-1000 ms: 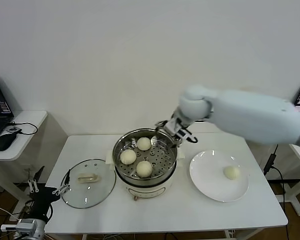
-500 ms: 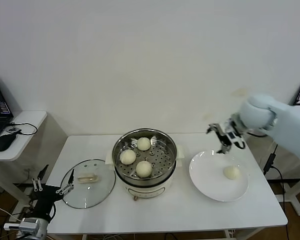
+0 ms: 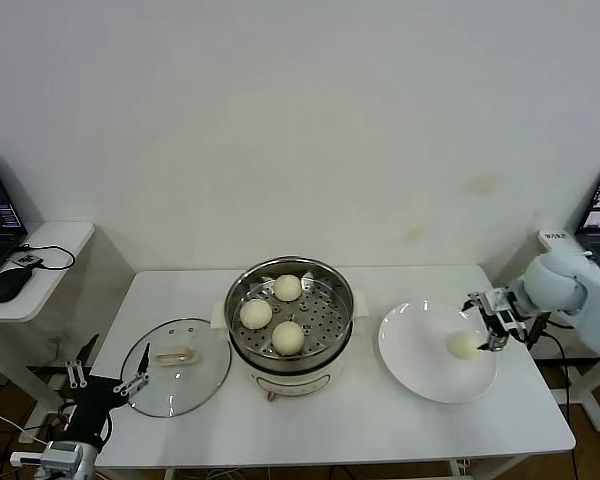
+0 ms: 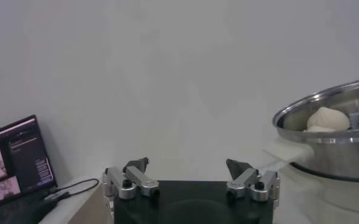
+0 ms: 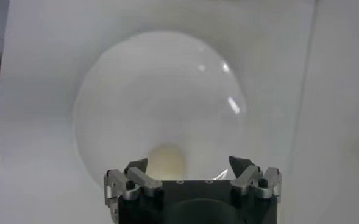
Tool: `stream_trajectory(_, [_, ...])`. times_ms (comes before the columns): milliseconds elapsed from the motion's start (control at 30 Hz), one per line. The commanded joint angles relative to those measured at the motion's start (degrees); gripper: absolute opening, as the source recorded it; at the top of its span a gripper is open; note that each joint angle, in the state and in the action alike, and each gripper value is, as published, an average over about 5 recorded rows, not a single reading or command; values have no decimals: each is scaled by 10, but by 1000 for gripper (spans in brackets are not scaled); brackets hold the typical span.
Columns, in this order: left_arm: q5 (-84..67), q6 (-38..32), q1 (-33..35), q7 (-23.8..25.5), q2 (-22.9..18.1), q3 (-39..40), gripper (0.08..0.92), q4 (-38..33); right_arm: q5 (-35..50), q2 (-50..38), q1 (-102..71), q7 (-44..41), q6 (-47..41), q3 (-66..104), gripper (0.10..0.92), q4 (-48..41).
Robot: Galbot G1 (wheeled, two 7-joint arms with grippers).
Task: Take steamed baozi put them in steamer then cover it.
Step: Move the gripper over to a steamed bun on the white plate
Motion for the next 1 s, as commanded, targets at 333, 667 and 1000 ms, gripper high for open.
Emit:
stream_trajectory(333, [4,-1,6,0,-4,-5,823,7,-64,111,-82,9,37,78,823,-155])
stream_trajectory(667, [1,-3,5,0,0,-12,823,19,-75,143,-76,13,36,78,822,-198])
stream_trajectory(1000, [1,-4,2,0,-2,-10,823,21,-90,146,-79,13,35,83,798,-212])
